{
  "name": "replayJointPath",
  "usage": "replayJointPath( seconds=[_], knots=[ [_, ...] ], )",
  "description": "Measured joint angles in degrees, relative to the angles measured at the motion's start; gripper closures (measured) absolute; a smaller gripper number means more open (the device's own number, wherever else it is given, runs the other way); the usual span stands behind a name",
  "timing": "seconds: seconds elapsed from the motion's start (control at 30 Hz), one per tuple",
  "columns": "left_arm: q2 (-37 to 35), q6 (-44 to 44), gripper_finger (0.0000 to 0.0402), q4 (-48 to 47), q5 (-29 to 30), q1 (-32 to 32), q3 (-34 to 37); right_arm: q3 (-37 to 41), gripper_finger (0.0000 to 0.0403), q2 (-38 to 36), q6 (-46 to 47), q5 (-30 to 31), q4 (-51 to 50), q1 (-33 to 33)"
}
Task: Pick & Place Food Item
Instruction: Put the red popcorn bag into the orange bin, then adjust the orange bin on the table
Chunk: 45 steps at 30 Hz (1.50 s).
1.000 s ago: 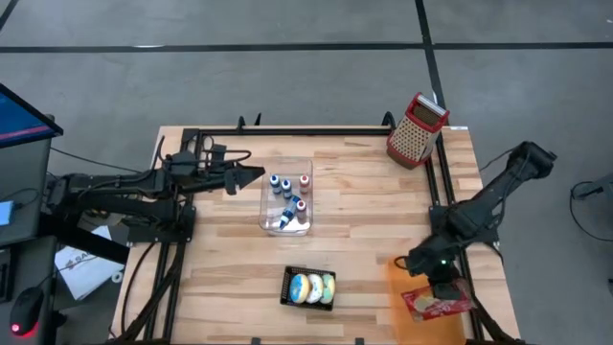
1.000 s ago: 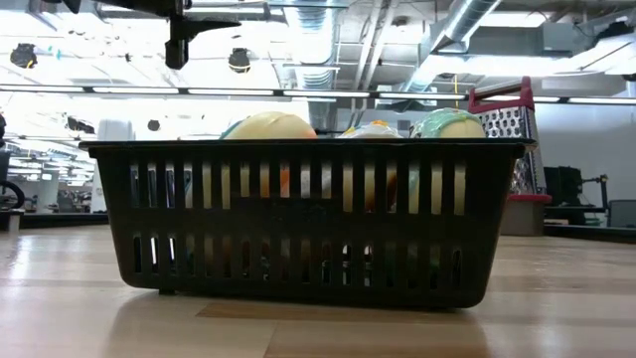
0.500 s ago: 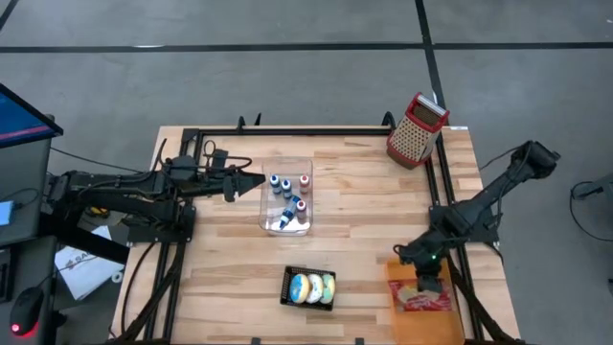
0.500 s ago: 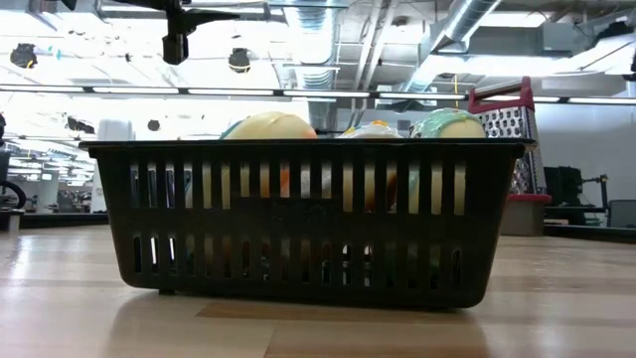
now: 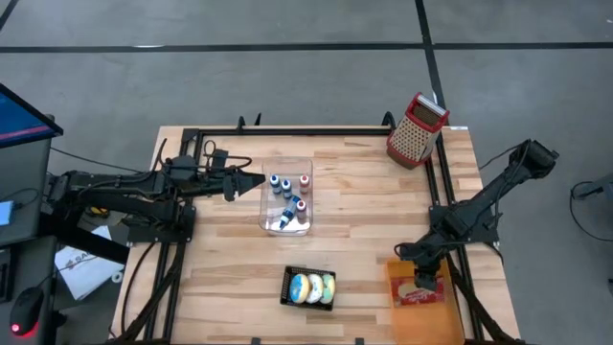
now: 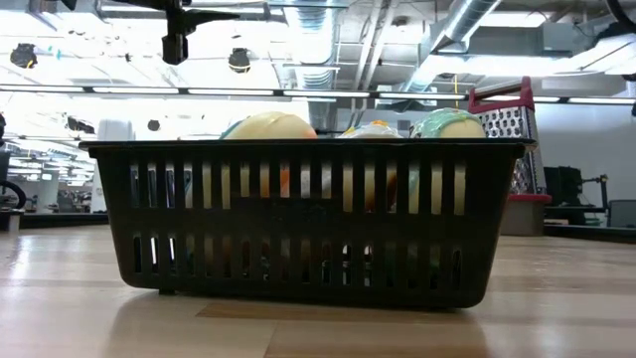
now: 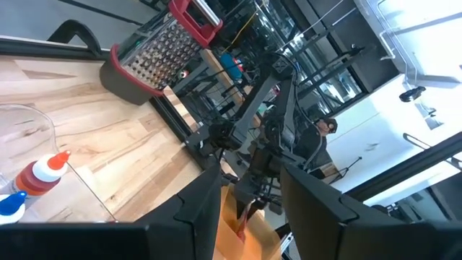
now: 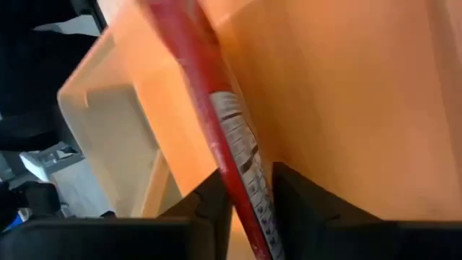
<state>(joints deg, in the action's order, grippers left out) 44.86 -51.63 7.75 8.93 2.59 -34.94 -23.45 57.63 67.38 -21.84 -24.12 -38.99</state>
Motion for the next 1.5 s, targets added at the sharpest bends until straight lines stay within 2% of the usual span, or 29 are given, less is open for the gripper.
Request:
replayJointPath(
  seconds=[0.23,0.4,0.53,0.63,0.7,0.83,1.0,1.2,1.3,1.5],
  knots=[
    [0.0,-0.6,0.0262,0.0,0.0,0.0,0.0,0.1,0.0251,-2.1,2.3,4.2,-0.8,-0.3],
    [0.0,-0.8,0.0262,0.0,0.0,0.0,0.0,0.1,0.0224,-9.0,6.8,9.9,-7.3,-0.4],
    [0.0,-0.8,0.0262,0.0,0.1,0.0,0.0,-0.3,0.022,-16.5,11.0,17.2,-11.5,-0.3],
    [0.0,-0.8,0.0262,0.0,0.8,0.0,0.0,-2.0,0.0232,-20.0,12.2,23.2,-14.2,0.8],
    [0.0,-0.8,0.0262,0.0,1.3,0.0,0.0,-3.0,0.0249,-20.3,11.3,23.8,-14.2,2.5],
    [0.0,-0.8,0.0262,0.0,2.1,0.0,0.0,-5.5,0.0306,-16.8,6.2,23.4,-11.4,6.4],
    [0.0,-0.8,0.0262,0.0,2.7,0.0,0.0,-8.6,0.0389,-8.3,-0.2,21.3,-7.0,11.9],
    [0.0,-0.8,0.0262,0.0,2.7,0.0,0.0,-10.9,0.0399,2.7,-3.1,16.3,-0.4,17.1],
    [0.0,-0.8,0.0262,0.0,2.7,0.0,0.0,-11.0,0.0401,7.0,-3.1,13.1,3.0,17.4],
    [0.0,-0.2,0.0262,0.0,2.1,0.0,0.0,-10.9,0.0402,11.8,-1.4,8.0,3.9,17.0]
  ],
)
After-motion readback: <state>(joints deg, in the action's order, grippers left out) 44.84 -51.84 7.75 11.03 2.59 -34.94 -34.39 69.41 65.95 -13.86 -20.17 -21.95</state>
